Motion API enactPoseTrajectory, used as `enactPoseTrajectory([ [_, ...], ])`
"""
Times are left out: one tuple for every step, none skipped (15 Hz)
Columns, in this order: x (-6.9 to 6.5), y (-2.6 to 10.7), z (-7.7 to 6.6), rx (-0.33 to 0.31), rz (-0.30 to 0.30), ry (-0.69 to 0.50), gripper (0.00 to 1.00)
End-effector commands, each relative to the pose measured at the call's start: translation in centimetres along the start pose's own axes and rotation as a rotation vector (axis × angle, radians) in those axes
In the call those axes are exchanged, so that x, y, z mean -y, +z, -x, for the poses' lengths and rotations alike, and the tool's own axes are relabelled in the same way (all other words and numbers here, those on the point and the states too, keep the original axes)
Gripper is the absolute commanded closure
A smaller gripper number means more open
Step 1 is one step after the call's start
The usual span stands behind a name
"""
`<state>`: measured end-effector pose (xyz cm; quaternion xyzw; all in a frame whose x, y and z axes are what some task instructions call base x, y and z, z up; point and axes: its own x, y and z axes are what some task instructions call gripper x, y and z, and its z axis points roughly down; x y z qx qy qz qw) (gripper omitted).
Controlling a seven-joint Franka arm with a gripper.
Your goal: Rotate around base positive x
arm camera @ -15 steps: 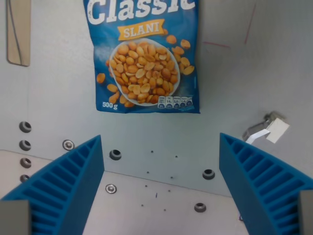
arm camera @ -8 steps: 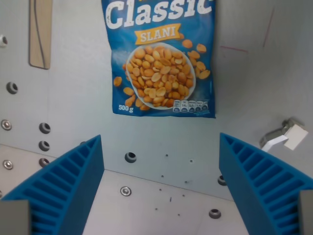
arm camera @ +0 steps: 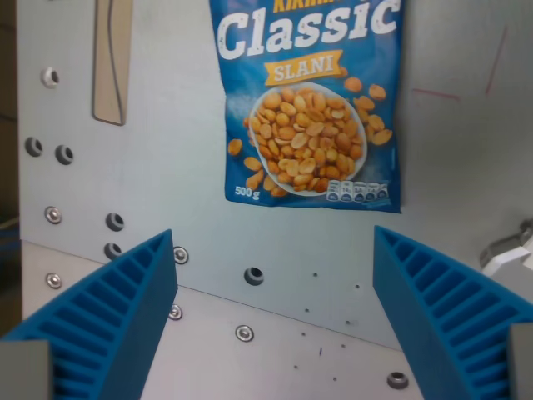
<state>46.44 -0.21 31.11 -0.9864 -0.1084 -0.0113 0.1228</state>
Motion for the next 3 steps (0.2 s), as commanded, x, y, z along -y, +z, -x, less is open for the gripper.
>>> enactPoseTrajectory([
  [-0.46, -0.39, 0.15, -0.042, -0.241, -0.024, 0.0],
  [-0.46, -0.39, 0.15, -0.045, -0.254, -0.024, 0.0],
  [-0.46, -0.39, 0.15, -0.048, -0.267, -0.024, 0.0],
])
